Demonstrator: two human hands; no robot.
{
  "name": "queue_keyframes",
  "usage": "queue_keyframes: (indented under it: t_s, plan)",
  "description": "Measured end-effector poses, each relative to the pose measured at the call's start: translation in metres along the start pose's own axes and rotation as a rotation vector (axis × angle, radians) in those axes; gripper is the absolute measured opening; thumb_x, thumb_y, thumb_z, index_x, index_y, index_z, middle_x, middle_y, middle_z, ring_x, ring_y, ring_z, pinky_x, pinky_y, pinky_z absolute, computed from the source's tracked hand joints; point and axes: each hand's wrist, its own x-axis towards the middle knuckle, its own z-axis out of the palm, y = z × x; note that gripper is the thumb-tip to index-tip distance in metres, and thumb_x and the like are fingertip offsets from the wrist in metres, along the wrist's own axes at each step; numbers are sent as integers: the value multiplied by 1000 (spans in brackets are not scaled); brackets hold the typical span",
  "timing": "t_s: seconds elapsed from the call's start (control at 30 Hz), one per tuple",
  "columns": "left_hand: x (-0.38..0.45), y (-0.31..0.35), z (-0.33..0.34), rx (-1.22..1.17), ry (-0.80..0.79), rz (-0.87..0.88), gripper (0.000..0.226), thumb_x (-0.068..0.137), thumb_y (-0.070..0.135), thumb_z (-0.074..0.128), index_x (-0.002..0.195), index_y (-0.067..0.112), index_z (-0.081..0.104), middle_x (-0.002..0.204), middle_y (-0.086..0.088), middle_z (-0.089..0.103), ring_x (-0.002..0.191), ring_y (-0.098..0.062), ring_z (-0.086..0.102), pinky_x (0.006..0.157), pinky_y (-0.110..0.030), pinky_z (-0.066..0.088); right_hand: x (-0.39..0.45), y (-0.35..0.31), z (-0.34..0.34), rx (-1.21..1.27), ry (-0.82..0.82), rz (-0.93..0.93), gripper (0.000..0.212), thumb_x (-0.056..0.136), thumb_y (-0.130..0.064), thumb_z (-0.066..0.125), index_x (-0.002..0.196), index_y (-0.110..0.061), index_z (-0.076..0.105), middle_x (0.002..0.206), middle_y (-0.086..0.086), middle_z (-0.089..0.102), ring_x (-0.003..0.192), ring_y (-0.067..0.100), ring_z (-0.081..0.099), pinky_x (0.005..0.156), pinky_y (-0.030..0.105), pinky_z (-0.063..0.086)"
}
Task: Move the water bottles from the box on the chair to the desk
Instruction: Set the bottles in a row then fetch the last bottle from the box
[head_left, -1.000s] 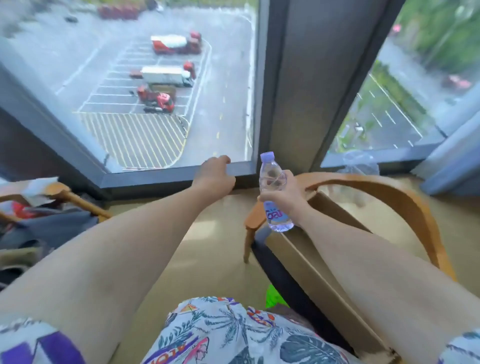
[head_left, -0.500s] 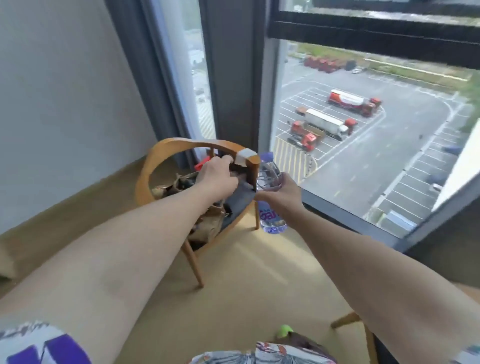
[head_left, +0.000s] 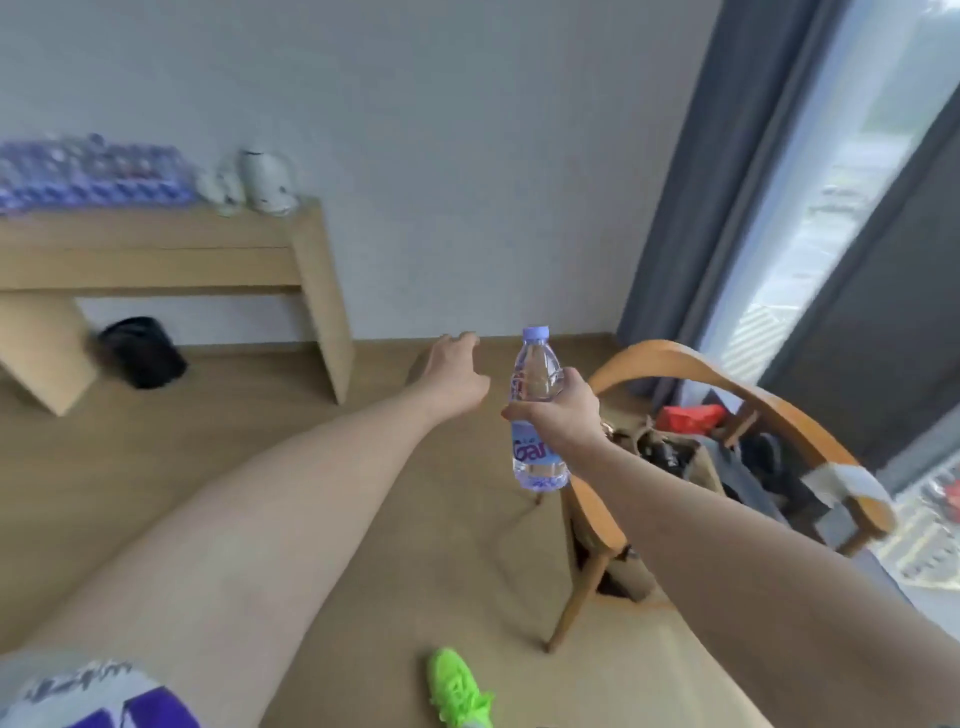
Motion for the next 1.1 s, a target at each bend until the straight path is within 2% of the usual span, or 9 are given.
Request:
queue_keyframes:
  t_s: [0.1,0.2,0.3,0.4,0.57,0.67,0.8,0.97,1.1]
  plan:
    - [33,-45,-34,41,59,-93,55,86,26,68,139,19,55,133,-13,56,121,-33,57,93,-33,49,49,-33,54,48,-103,-36,56,54,-30,92,96,-22,57,94,-2,69,81,17,70,66,31,56]
    - [60,-84,-72,105,80,-176,59,87,25,67,144,19,52,137,-14,56,127,-35,54,100,-38,50,90,-67,106,98,-210,-68,55,51,-30,91,96,-24,61,94,-6,71,84,16,72,72,33,59]
    - [84,-123,-104,85,110,-289,57,89,20,70,143,14,53,137,-18,51,134,-38,44,107,-40,45,124,-102,155,131,-328,-112,54,51,-35,92,94,-29,58,92,-10,68,83,12,70,67,28,54]
    - [96,-160,-132,92,144,-384,58,90,18,71,144,12,51,142,-19,46,139,-36,38,108,-38,42,145,-131,203,145,-442,-122,59,53,-43,94,97,-29,58,95,-11,68,83,8,70,68,26,54]
    - [101,-229,-170,118,212,-533,60,92,25,67,149,19,48,144,-11,46,132,-32,49,104,-43,48,164,-163,289,140,-584,-129,58,57,-40,96,101,-26,61,97,-9,71,84,10,72,68,27,55]
    - [107,-278,-190,124,213,-597,62,92,27,68,150,21,46,146,-8,47,126,-31,55,101,-42,50,171,-181,345,113,-648,-147,55,58,-39,96,97,-30,58,94,-10,70,83,11,71,71,31,57]
    - [127,-353,-224,118,247,-659,65,91,30,68,151,22,45,143,-9,48,126,-31,54,99,-40,51,186,-209,427,81,-722,-173,57,58,-37,95,103,-26,61,98,-6,72,84,14,73,75,34,61]
    - [163,-454,-284,120,288,-695,60,91,31,67,147,21,48,138,-9,49,120,-30,55,94,-41,52,209,-264,539,19,-749,-238,55,60,-35,94,103,-27,60,98,-8,70,83,13,71,68,29,55]
    - [194,-527,-337,129,280,-719,57,90,31,68,143,19,51,136,-11,50,122,-32,53,95,-42,52,231,-315,621,-36,-754,-264,55,60,-33,92,103,-24,59,97,-6,71,82,13,71,67,29,55]
